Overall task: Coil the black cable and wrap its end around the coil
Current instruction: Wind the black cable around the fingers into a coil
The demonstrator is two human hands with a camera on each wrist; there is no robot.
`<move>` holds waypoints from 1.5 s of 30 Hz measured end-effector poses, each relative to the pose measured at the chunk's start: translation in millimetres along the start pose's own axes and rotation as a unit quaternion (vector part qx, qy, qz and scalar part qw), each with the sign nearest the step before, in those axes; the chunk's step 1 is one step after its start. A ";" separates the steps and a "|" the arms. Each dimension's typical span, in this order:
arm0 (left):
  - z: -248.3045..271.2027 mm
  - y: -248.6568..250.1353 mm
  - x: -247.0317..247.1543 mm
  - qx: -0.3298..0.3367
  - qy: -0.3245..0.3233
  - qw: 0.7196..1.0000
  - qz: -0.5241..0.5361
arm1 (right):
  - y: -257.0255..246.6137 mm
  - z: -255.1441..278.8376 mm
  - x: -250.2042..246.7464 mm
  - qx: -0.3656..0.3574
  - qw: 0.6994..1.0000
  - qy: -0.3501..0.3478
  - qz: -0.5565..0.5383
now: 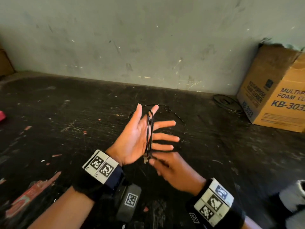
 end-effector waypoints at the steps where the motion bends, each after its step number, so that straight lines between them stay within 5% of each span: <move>1: 0.3 3.5 -4.6 0.000 0.021 1.000 -0.017 | -8.9 0.5 5.3 0.002 0.999 -0.037 0.001; 6: 7.7 0.0 -17.7 -0.041 0.077 0.980 -0.178 | -47.7 6.6 -11.5 0.003 0.994 -0.093 0.058; 10: 17.1 -19.0 -20.3 -0.090 0.071 0.958 -0.262 | -72.5 9.8 -53.2 -0.013 0.990 -0.072 0.122; 20: 25.9 -31.6 19.4 -0.158 -0.102 0.969 -0.162 | -53.4 -8.4 -138.8 -0.033 0.985 0.037 0.164; 27: 18.3 -4.6 27.5 -0.076 -0.099 0.991 -0.042 | 9.6 -8.3 -74.2 -0.022 0.993 0.095 0.067; 34: 0.8 17.8 1.8 -0.013 0.012 0.998 -0.059 | -25.5 -6.5 1.1 0.017 0.995 -0.082 0.052; 40: 6.4 -1.2 -6.3 -0.069 0.030 0.978 -0.193 | -75.4 6.3 -41.0 -0.002 0.986 -0.105 0.131; 45: 11.1 -32.0 5.9 -0.158 -0.039 0.959 -0.230 | -95.3 6.7 -91.2 -0.008 0.978 -0.111 0.178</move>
Point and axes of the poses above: each hand's wrist, its own z-axis away from the middle knuckle, its own x-axis out of the palm, y = z × x, the point moved 6 cm from there along -z, towards the middle knuckle, and after that the axes turned 13 degrees about -y, right-handed, at the moved point
